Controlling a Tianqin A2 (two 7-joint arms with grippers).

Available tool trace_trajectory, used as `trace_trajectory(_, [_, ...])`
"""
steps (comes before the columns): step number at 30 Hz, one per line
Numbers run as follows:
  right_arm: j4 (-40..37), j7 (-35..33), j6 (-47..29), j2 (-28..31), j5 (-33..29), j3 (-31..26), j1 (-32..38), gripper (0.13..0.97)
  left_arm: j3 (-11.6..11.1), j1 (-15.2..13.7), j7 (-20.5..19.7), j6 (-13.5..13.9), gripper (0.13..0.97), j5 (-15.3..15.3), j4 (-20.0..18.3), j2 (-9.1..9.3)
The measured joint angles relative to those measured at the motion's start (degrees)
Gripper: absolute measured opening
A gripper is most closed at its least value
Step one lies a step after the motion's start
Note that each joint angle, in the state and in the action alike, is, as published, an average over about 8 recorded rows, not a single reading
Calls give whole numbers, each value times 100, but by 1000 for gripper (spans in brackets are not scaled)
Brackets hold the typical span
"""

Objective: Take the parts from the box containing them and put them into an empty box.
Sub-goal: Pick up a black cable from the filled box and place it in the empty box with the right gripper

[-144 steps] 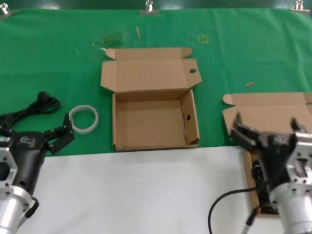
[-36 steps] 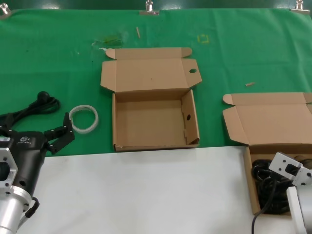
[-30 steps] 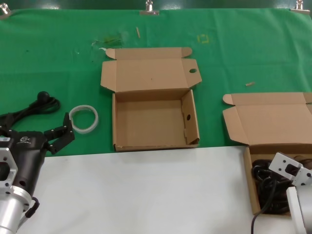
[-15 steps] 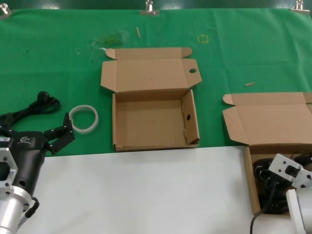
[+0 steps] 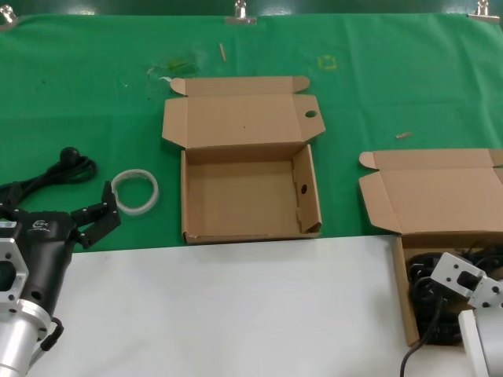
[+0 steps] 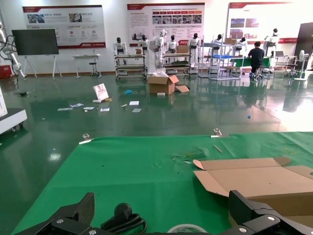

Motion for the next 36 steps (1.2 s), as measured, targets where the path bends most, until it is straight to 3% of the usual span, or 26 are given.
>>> trace_trajectory(25, [1796,-232,1287,0,0,-127,-467,181,0,0,-1,0,966,0,0,0])
trace_trajectory(36, [2348,265,1467,0,0,-877,-202,181,0,0,-1,0,966,0,0,0])
